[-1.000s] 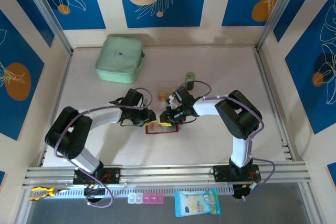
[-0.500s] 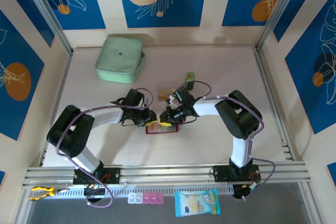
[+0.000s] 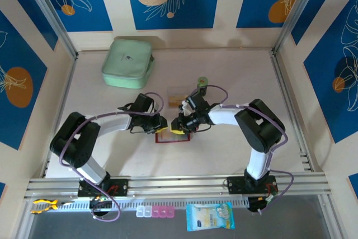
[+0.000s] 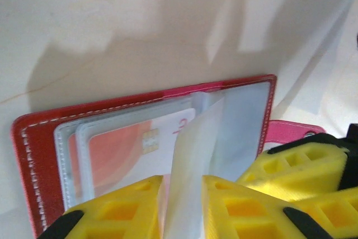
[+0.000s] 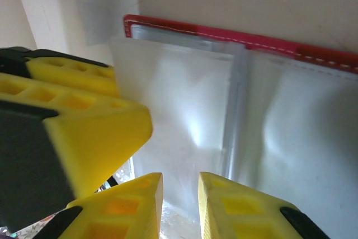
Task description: Take the credit cards out of the card holder
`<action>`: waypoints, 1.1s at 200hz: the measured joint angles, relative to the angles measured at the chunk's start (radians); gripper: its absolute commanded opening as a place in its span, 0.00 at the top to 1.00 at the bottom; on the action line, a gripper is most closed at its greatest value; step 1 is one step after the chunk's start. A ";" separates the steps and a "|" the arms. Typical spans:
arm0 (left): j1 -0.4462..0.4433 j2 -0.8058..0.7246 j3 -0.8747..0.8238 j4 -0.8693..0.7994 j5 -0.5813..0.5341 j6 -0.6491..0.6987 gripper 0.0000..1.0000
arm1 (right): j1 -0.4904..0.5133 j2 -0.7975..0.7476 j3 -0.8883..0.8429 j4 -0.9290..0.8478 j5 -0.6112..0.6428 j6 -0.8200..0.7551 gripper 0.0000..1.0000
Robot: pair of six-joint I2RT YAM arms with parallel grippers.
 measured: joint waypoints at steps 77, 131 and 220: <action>-0.055 0.002 0.113 -0.038 0.026 0.002 0.61 | -0.070 -0.169 -0.006 -0.125 0.069 -0.043 0.74; -0.101 0.077 0.181 -0.046 0.029 0.002 0.46 | -0.140 -0.271 -0.070 -0.179 0.088 -0.070 0.72; -0.158 0.205 0.238 -0.024 0.029 -0.009 0.39 | -0.214 -0.369 -0.148 -0.227 0.089 -0.099 0.68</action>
